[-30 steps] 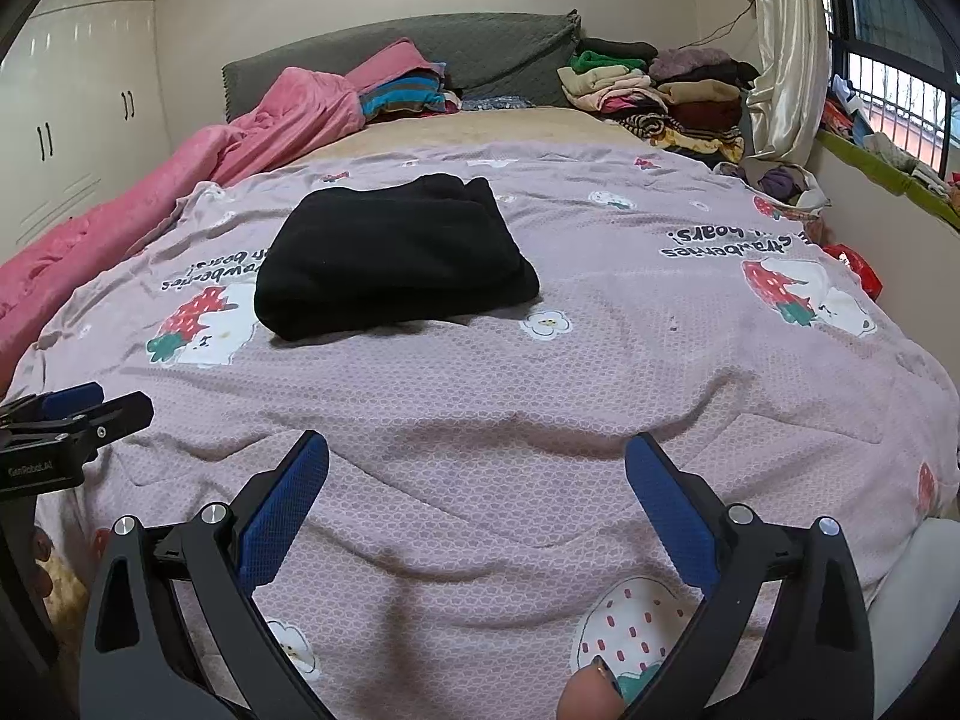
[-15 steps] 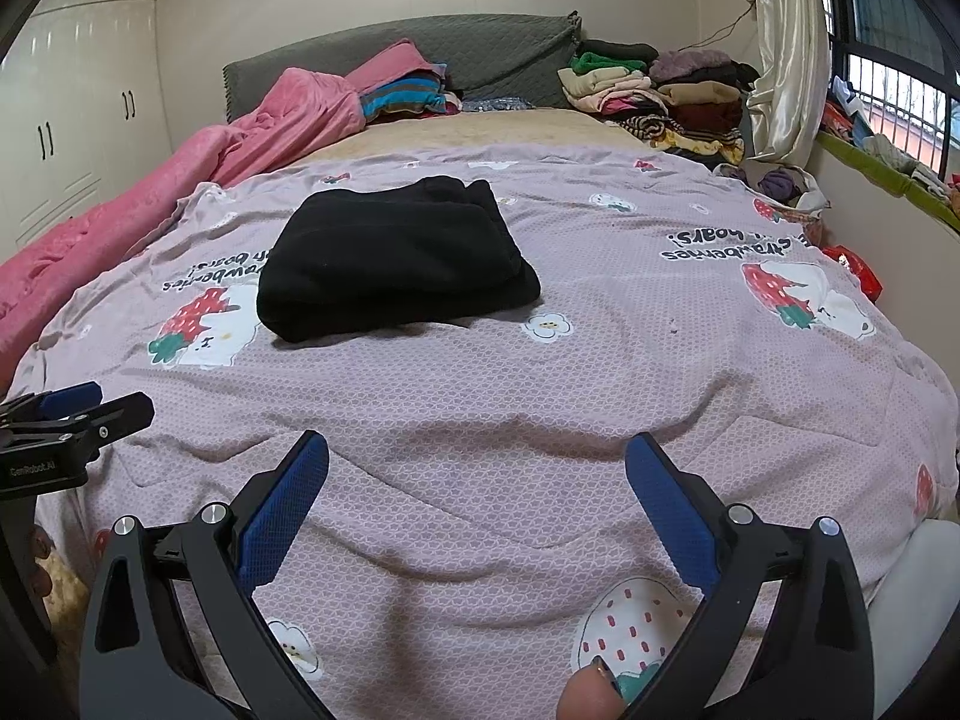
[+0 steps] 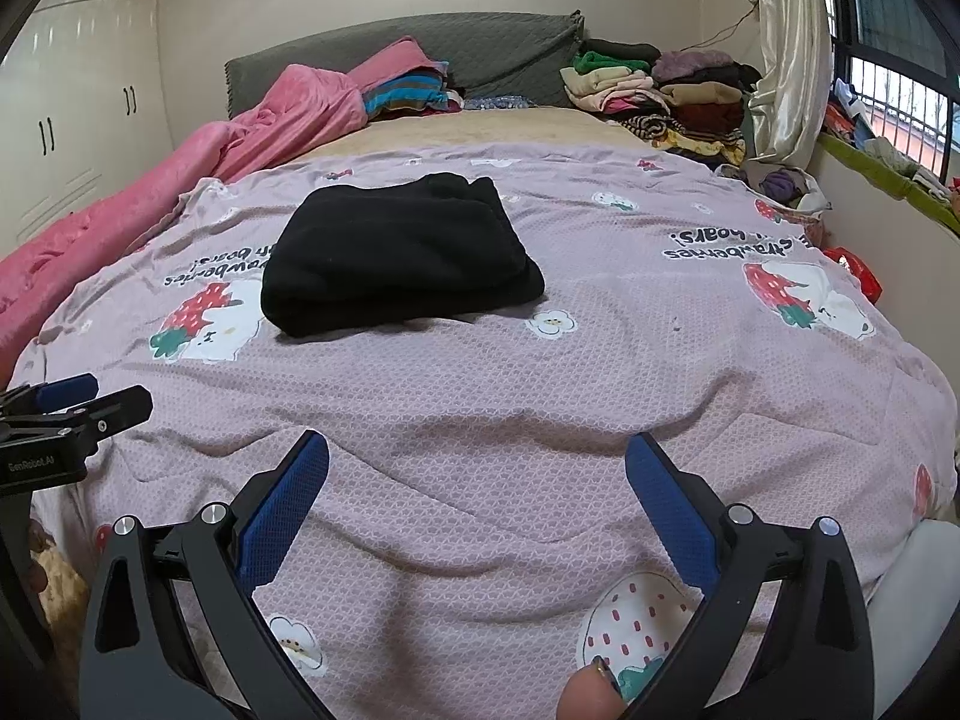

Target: Fold small clothes

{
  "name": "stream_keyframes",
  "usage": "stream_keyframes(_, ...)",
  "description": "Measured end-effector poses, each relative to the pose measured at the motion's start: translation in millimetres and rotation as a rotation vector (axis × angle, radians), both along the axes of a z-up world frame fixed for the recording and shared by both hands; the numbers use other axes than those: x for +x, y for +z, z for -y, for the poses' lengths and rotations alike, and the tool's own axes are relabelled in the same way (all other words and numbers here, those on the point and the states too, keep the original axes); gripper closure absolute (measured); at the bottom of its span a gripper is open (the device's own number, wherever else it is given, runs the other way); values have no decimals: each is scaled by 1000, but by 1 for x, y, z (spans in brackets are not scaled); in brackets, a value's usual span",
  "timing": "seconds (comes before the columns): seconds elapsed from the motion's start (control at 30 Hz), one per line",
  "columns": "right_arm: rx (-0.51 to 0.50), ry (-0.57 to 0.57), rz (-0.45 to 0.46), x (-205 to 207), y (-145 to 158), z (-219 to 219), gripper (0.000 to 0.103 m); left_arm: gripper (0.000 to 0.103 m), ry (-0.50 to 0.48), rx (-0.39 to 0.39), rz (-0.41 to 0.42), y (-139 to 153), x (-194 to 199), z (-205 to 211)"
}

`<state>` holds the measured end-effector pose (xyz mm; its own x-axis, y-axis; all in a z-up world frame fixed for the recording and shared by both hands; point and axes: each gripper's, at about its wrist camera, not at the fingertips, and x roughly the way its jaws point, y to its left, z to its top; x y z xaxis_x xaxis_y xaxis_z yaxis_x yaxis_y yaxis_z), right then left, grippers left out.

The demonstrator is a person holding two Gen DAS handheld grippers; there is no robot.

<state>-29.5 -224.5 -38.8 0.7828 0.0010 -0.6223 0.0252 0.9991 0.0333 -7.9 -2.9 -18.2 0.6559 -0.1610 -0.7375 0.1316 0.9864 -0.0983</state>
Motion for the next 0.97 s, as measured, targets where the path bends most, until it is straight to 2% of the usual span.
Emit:
stream_keyframes(0.4, -2, -21, 4, -3, 1, 1, 4, 10, 12, 9, -17, -1, -1, -3)
stream_keyframes(0.57, 0, -125, 11, -9, 1, 22, 4, 10, 22, -32, -53, -5, 2, -9)
stream_keyframes(0.63, 6, -214, 17, -14, 1, 44, 4, 10, 41, -36, -66, -6, 5, -15)
stream_keyframes(0.73, 1, -418, 22, -32, 2, 105, 4, 10, 120, -42, -79, -1, 16, -48)
stream_keyframes(0.77, 1, -531, 7, -43, -1, 139, 4, 10, 154, -57, -95, 1, 22, -66)
stream_keyframes(0.83, 10, -753, -37, -67, -11, 208, 4, 10, 254, -97, -125, 7, 36, -119)
stream_keyframes(0.9, 36, -949, -103, -95, -26, 272, 4, 10, 412, -107, -105, 17, 46, -194)
stream_keyframes(0.97, 47, -1127, -165, -127, -42, 330, 4, 10, 551, -50, -73, 21, 50, -257)
